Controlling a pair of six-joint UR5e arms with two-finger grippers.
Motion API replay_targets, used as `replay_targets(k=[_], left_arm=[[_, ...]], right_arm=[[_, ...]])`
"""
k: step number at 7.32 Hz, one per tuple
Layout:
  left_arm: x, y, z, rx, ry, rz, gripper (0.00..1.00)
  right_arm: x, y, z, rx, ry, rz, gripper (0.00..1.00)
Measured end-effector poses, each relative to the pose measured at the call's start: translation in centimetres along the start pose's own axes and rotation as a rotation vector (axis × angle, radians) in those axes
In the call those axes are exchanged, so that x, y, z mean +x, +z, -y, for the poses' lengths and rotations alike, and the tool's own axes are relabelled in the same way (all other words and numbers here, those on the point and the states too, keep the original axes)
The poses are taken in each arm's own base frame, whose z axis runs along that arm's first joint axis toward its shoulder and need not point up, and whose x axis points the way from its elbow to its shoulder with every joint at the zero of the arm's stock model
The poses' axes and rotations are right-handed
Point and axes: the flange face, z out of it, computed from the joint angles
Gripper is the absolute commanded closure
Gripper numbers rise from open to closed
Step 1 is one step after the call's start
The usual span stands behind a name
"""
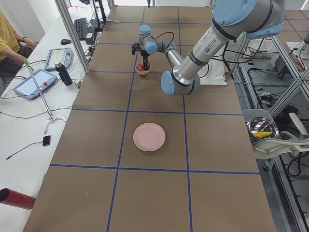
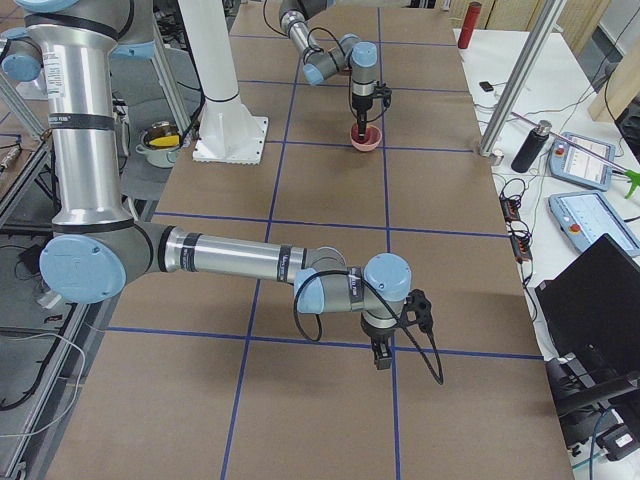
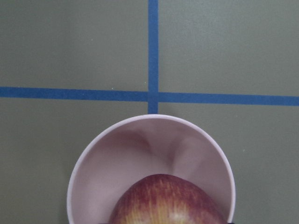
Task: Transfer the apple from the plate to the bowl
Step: 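Lower the apple into the pink bowl and open the left gripper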
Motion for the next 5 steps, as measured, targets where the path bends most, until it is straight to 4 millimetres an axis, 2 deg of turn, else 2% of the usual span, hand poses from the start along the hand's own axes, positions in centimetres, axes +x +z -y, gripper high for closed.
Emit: replay_targets(k=[1,5], left_arm=[[-0.05,0.07,0.01,0.0,0.0,0.001,0.02],[-0.3,0.39,0.29,0.028,0.004,-0.003,0.02]], right_arm=[[-0.02,0.01,0.01,0.0,-0.001,0.0,0.0],[0.0,0.15,-0.02,-0.003,-0.001,0.001,0.0]])
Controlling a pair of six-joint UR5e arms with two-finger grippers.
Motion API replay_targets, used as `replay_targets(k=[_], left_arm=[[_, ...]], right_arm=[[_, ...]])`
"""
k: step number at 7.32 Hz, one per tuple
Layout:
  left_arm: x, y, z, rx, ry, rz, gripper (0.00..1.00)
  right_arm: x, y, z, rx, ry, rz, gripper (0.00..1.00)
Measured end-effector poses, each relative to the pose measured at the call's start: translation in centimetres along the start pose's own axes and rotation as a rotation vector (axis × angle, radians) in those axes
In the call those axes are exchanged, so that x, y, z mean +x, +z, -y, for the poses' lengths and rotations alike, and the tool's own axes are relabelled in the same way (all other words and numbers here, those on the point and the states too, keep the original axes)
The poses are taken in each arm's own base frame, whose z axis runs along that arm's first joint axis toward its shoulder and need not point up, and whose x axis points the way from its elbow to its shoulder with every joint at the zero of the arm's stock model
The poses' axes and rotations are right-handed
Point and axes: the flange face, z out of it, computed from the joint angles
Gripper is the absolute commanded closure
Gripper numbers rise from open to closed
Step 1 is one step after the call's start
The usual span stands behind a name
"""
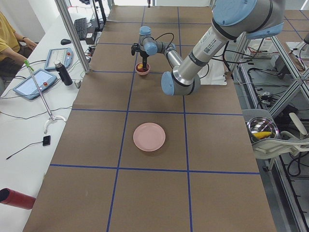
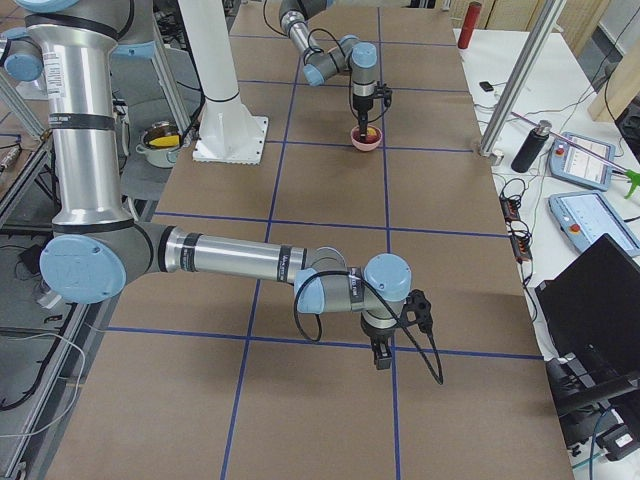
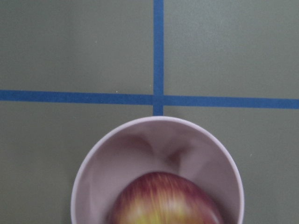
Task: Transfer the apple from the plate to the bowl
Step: 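Lower the apple into the pink bowl and open the left gripper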
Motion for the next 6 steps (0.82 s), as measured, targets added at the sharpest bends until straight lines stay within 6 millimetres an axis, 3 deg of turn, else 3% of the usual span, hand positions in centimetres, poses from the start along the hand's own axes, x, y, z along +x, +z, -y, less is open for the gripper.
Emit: replay_targets(k=[4,5,6], left_arm=[[-0.7,-1.3,0.7,0.012,-0.001,-0.009,0.02],[-2.4,-2.1,1.4,0.003,-0.004,-0.015,0.02],[-5.4,-3.3,2.2,-0.024,0.012,-0.015,0.02]], right_arm=[[0.0,0.0,0.0,0.0,0.0,-0.001,0.0],[0.0,0.0,0.0,0.0,-0.001,-0.001,0.0],[0.0,0.0,0.0,0.0,-0.001,-0.001,0.0]])
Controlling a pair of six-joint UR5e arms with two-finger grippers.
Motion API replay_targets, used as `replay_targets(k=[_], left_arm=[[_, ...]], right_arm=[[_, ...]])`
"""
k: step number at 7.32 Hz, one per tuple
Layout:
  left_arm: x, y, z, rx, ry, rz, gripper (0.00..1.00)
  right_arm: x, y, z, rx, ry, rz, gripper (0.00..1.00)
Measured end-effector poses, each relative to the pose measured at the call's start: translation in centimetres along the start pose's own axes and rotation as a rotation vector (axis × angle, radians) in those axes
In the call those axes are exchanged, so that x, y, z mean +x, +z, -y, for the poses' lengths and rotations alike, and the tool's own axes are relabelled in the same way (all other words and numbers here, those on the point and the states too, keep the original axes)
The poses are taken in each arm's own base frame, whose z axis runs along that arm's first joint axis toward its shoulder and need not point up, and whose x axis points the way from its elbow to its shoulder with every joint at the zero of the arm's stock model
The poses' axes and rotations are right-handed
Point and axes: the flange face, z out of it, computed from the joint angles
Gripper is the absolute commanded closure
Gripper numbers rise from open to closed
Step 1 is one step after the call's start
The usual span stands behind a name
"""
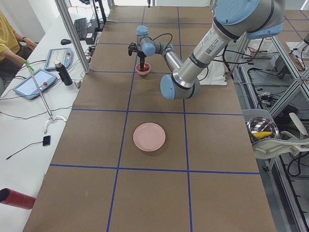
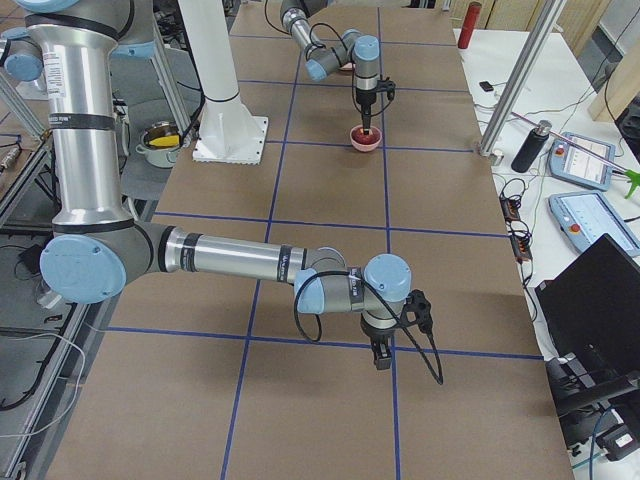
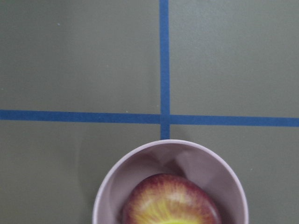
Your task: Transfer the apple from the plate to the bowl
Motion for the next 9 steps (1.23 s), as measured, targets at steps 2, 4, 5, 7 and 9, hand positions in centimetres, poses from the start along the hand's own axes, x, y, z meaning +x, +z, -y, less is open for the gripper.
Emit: replay_targets(k=[2,4,5,7,9], left_arm=[[-8.8,-4.0,0.8,-0.035,0.124,0.058,0.02],[-19.6,-7.8,1.5,-0.034,0.25,0.119,0.02],[-25.8,-9.4,2.1,-0.043,0.292,0.137,0.02],[-38.1,-12.5,3.2,-0.06,0.359,0.178,0.02],[-50.2,-15.7,2.9,-0.082,0.418,0.204,0.02]], right_arm=[[0.0,0.0,0.0,-0.002,0.001,-0.001,0.0],[0.1,0.1,-0.1,-0.003,0.003,-0.002,0.0],[0.1,0.2,-0.2,-0.004,0.003,-0.002,0.0],[0.2,0.2,-0.3,-0.005,0.003,-0.003,0.0],[0.2,0.2,-0.4,-0.005,0.003,-0.003,0.0]])
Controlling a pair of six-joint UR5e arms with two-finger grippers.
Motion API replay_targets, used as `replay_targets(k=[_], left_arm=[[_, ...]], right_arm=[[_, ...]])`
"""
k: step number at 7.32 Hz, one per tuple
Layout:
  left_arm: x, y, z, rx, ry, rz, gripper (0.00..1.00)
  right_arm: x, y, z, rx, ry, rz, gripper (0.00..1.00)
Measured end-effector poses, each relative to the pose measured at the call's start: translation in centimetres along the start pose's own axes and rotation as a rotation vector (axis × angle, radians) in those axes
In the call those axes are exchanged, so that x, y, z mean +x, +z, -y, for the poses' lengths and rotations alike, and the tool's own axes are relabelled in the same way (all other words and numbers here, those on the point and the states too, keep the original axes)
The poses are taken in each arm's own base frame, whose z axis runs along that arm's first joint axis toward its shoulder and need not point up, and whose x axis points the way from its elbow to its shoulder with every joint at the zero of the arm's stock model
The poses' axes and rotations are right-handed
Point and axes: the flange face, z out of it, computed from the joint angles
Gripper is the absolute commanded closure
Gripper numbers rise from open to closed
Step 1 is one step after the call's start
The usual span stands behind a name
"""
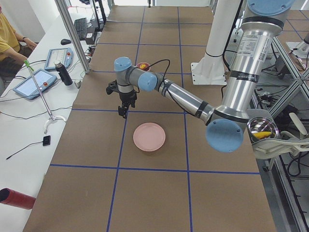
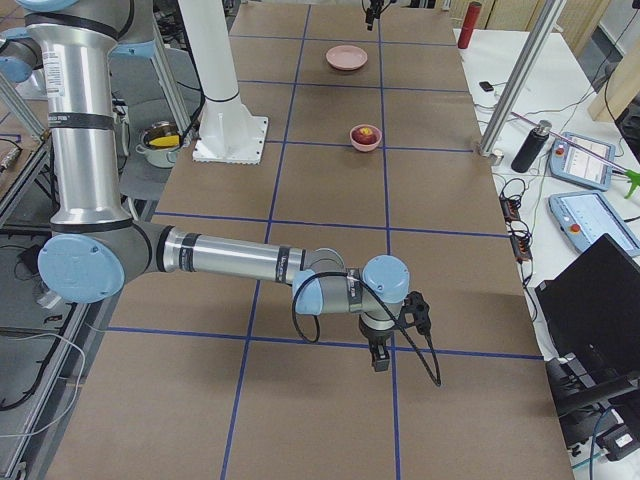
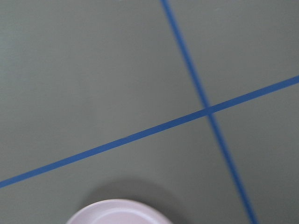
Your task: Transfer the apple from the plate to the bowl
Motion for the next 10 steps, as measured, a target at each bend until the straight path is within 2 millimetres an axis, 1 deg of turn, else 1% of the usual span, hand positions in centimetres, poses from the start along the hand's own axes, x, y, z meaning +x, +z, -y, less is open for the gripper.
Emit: replay_targets(k=[1,2,3,5,6,7,8,10], left_arm=[[-4.8,-0.4,-2.6,-0.004,0.018,-0.011,0.02],[-9.5,-0.3,-5.6,-0.01,0.021,-0.027,0.02],[-13.4,-0.1,-8.9,-0.015,0.003,-0.035,0.02],[-19.8,1.5,-16.0,-0.049,-0.116,-0.018,0.02],[-21.9,1.7,-17.8,-0.043,-0.165,-0.016,0.02],[-22.7,1.8,-18.5,-0.035,-0.192,-0.036,0.02],[-22.9,2.1,-19.0,-0.024,-0.225,-0.069,0.02],[-22.6,2.0,-19.1,-0.006,-0.312,-0.108,0.02]], right_arm=[[0.0,0.0,0.0,0.0,-0.001,0.0,0.0],[0.0,0.0,-0.1,0.001,-0.001,0.0,0.0],[-0.1,-0.1,-0.1,0.002,-0.002,0.0,0.0],[-0.1,-0.1,-0.1,0.002,-0.002,0.0,0.0],[-0.1,-0.1,-0.2,0.003,0.0,0.0,0.0],[-0.1,-0.1,-0.3,0.002,0.002,0.001,0.0],[0.0,-0.1,-0.4,0.002,0.004,0.002,0.0],[0.0,-0.2,-0.4,0.003,0.009,0.005,0.0]])
